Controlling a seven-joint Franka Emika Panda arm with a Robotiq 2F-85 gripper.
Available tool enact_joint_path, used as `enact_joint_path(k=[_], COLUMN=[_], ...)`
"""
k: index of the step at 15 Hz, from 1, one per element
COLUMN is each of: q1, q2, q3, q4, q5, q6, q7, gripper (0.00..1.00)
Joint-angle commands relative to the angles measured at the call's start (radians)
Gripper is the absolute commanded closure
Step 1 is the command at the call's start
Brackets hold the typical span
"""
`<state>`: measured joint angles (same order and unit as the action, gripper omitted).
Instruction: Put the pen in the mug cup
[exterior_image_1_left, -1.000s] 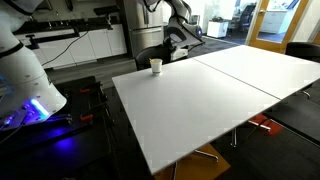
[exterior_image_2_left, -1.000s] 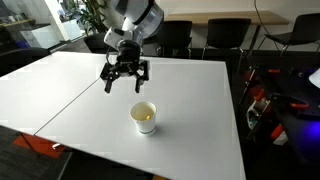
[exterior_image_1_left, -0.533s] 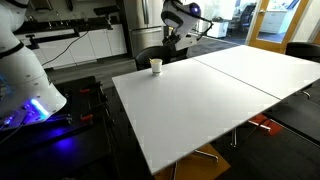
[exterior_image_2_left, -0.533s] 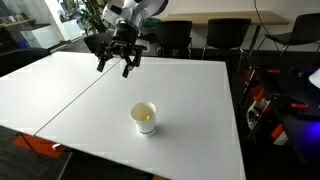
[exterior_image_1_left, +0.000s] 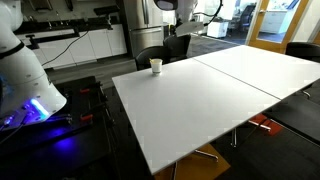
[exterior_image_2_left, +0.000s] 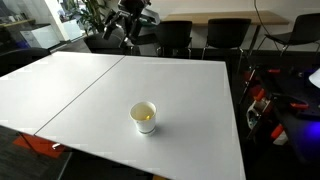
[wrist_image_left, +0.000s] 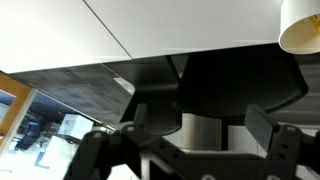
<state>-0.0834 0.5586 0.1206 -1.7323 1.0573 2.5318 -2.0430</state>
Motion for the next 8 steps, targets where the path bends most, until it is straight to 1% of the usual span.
enact_joint_path(k=[1,3,4,5,8], q1=[0.042,0.057,-0.003,0.027,0.033], q2=[-0.087,-0.091,-0.049,-0.052,-0.053], q3=[-0.064,-0.093,-0.032,-0.070,-0.076], q4=[-0.093,-0.108,-0.054,-0.059,-0.066], q5=[-0.068,-0.151,-0.123,-0.126,-0.136], q6=[0.128,0.200,0.137,0.154,0.167], q7=[0.167,0.289,0.205,0.233,0.258], gripper=[0.00,0.00,0.00,0.00,0.00])
